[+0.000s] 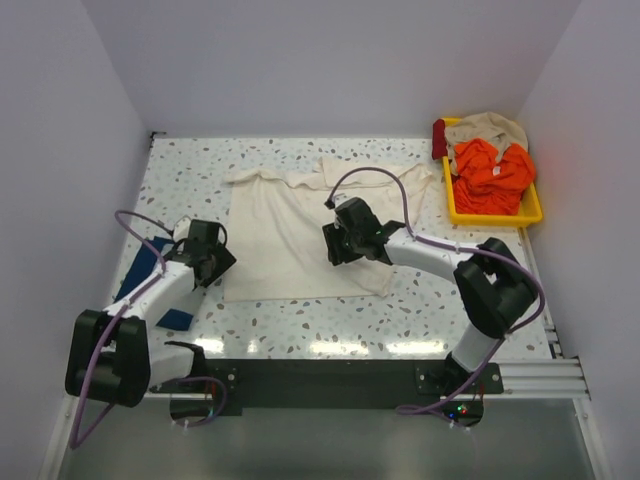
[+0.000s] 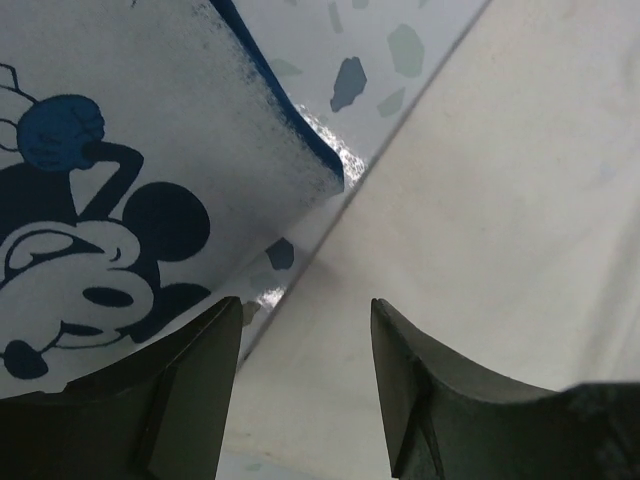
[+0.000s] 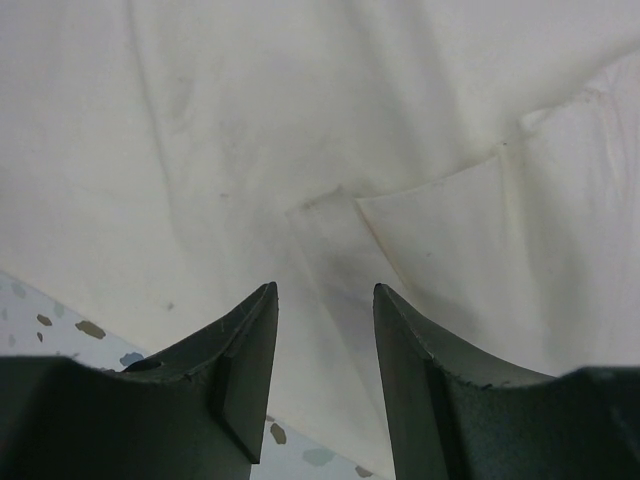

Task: Fold and stack the t-shirts
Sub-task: Flatten the tshirt out

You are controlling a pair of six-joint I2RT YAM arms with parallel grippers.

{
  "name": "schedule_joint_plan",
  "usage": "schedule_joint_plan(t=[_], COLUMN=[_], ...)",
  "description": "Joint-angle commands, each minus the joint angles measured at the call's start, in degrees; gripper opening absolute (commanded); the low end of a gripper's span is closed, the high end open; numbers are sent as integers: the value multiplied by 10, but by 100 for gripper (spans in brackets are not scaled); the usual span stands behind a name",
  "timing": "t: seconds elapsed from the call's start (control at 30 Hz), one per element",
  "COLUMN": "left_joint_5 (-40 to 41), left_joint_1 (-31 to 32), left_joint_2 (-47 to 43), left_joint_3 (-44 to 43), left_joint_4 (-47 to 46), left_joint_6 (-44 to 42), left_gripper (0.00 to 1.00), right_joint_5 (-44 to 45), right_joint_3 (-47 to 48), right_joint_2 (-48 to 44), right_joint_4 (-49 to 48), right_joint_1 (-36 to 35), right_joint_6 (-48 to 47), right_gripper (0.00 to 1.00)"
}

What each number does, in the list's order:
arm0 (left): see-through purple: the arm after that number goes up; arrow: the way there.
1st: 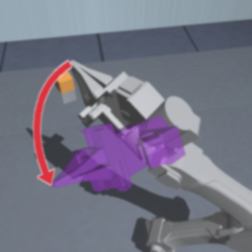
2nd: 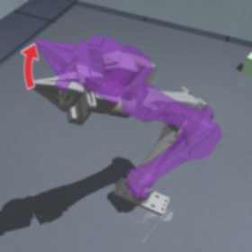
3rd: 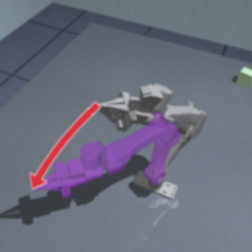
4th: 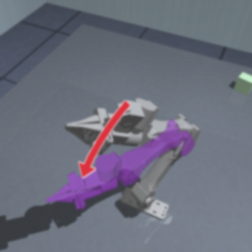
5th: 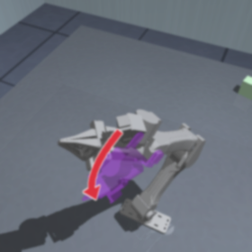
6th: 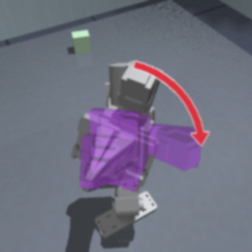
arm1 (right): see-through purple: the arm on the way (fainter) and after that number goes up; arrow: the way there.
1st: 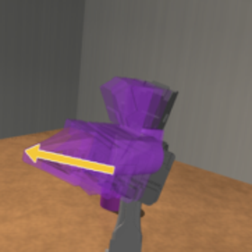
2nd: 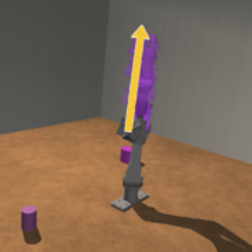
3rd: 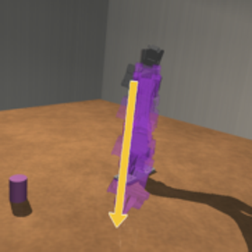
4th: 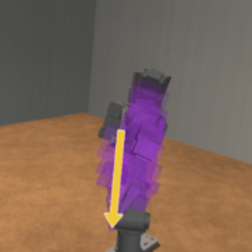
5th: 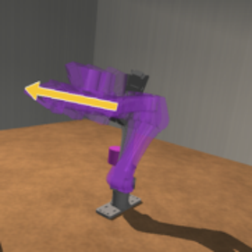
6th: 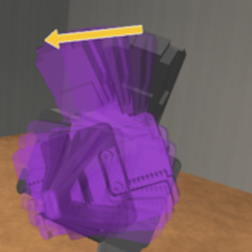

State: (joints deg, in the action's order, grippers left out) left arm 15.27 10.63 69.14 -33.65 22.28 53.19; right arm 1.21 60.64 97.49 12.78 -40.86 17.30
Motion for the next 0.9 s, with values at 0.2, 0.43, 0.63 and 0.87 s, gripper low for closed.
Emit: schedule_joint_plan(t=[0.2, 0.43, 0.63, 0.87], left_joint_5=[-13, -16, -9, -2], left_joint_1=[-56, -96, -106, -145], left_joint_2=[62, 58, 57, 21], left_joint_3=[-5, -1, -6, 2], left_joint_4=[-87, -97, -78, -50], left_joint_6=[-1, -6, -11, -25], left_gripper=[58, 58, 58, 59], right_joint_5=[-11, -10, -10, -7], right_joint_3=[-30, -35, -49, -60], right_joint_2=[-47, -56, -66, -72], right_joint_4=[-23, -21, -18, -18], right_joint_1=[0, 1, 0, 0], right_joint_6=[5, 5, 6, 9], right_gripper=[47, 47, 47, 47])
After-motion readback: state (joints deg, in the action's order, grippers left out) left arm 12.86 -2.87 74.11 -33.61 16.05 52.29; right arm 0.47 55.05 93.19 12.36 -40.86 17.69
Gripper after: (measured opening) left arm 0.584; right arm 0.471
